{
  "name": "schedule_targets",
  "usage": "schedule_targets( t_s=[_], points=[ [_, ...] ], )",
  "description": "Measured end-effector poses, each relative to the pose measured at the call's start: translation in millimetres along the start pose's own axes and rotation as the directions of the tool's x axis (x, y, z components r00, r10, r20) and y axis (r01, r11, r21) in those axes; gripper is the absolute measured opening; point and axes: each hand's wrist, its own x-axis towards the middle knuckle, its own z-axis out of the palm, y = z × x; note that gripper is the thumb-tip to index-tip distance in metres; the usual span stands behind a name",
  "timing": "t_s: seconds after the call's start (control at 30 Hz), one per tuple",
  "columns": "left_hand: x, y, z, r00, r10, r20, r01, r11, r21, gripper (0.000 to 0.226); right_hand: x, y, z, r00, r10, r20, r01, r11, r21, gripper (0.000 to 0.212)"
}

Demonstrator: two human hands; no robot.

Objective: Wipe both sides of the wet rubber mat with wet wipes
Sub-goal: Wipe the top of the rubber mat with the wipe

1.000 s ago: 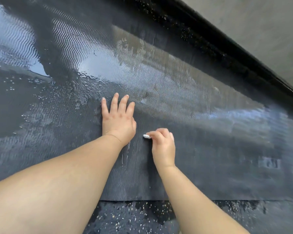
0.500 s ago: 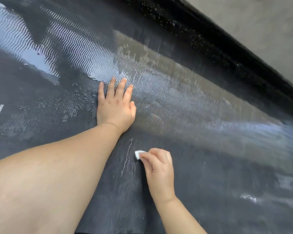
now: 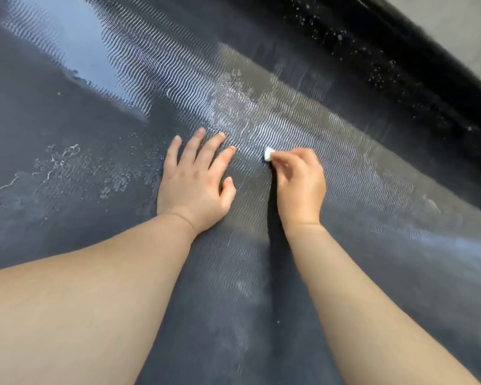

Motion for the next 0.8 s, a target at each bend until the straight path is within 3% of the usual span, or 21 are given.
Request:
schedule_targets(
  t_s=[0.13, 0.23, 0.3, 0.37, 0.43, 0.5, 0.57, 0.67, 0.8],
  points=[
    [1, 0, 0, 1.000, 0.009, -0.010, -0.009, 1.000, 0.003, 0.056, -74, -5, -15, 0.936, -0.314, 0.160, 0.311, 0.949, 0.046, 0.011],
    [3, 0, 0, 1.000, 0.021, -0.022, -0.021, 1.000, 0.005, 0.055, -47, 6, -18, 0.854, -0.473, 0.216, 0.465, 0.881, 0.090, 0.010],
    [3, -1, 1, 0.999, 0.024, -0.040, -0.023, 1.000, 0.010, 0.054, -2, 13, -14, 0.837, -0.505, 0.212, 0.505, 0.861, 0.061, 0.011],
    [3, -1, 3, 0.998, 0.026, -0.061, -0.025, 0.999, 0.021, 0.052, 52, 20, -7, 0.893, -0.410, 0.185, 0.416, 0.909, 0.009, 0.010],
    [2, -1, 4, 0.998, 0.027, -0.064, -0.026, 0.999, 0.024, 0.050, 100, 26, -1, 0.973, -0.200, 0.112, 0.205, 0.978, -0.037, 0.014],
    [2, 0, 3, 0.998, 0.027, -0.056, -0.026, 0.999, 0.022, 0.050, 127, 29, 4, 0.999, -0.028, 0.031, 0.028, 0.999, -0.017, 0.017],
    [3, 0, 1, 0.999, 0.028, -0.044, -0.027, 1.000, 0.014, 0.050, 121, 23, 7, 1.000, 0.003, 0.015, -0.003, 1.000, -0.002, 0.017],
    [3, 0, 0, 0.999, 0.033, -0.036, -0.032, 0.999, 0.012, 0.050, 61, 6, 5, 0.971, -0.206, 0.119, 0.202, 0.978, 0.046, 0.010],
    [4, -1, 3, 0.998, 0.038, -0.058, -0.038, 0.999, 0.001, 0.050, 15, 8, -13, 0.740, -0.586, 0.331, 0.567, 0.808, 0.161, 0.007]
  ],
)
